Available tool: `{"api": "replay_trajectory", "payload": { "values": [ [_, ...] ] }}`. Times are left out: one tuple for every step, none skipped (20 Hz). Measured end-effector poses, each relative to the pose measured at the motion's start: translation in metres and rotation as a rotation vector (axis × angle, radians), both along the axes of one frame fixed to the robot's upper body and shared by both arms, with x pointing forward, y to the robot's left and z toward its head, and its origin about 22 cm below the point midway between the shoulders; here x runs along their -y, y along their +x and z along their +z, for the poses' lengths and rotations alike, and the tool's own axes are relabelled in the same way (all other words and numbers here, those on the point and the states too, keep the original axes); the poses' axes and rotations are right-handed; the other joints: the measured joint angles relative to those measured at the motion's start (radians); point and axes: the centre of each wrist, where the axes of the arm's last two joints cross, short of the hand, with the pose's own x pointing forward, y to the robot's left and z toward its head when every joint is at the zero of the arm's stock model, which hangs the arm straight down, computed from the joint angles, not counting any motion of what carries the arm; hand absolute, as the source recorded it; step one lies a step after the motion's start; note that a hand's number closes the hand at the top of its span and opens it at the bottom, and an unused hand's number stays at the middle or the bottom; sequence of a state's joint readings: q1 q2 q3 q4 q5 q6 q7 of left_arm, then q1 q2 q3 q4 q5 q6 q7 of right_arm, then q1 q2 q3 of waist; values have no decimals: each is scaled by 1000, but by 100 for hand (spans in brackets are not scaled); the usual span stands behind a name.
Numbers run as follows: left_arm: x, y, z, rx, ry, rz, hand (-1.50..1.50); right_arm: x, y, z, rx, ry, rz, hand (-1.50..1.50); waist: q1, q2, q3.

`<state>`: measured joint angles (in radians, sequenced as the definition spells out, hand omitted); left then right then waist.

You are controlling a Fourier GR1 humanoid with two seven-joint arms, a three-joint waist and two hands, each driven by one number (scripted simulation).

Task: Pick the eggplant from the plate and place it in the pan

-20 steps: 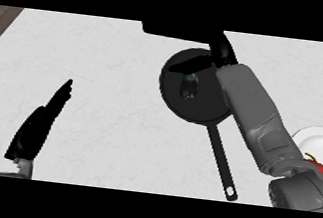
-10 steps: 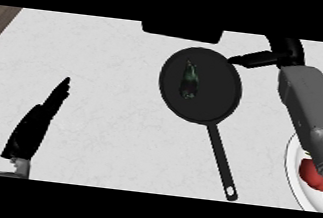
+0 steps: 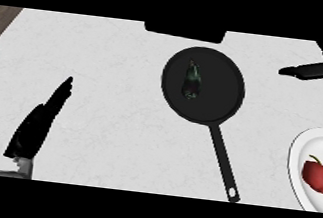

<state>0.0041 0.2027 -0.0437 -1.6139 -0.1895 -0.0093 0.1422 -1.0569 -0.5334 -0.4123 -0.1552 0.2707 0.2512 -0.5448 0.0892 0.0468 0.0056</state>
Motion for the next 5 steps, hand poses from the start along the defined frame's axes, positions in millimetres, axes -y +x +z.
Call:
{"api": "replay_trajectory", "payload": {
  "values": [
    [1,1,0,-1,0,-2,0,9,-3,2,1,-6,1,-150,-1,0,0],
    [-1,2,1,3,2,0,0,17,-6,4,2,-11,0,-150,0,0,0],
    [0,3,1,2,2,0,0,21,-8,6,2,-16,0,-150,1,0,0],
    [2,3,0,2,0,-2,0,27,-10,8,1,-18,4,-150,1,0,0],
    [1,3,1,-1,3,-1,0,36,-12,12,0,-19,7,-150,2,0,1]
  ]
}}
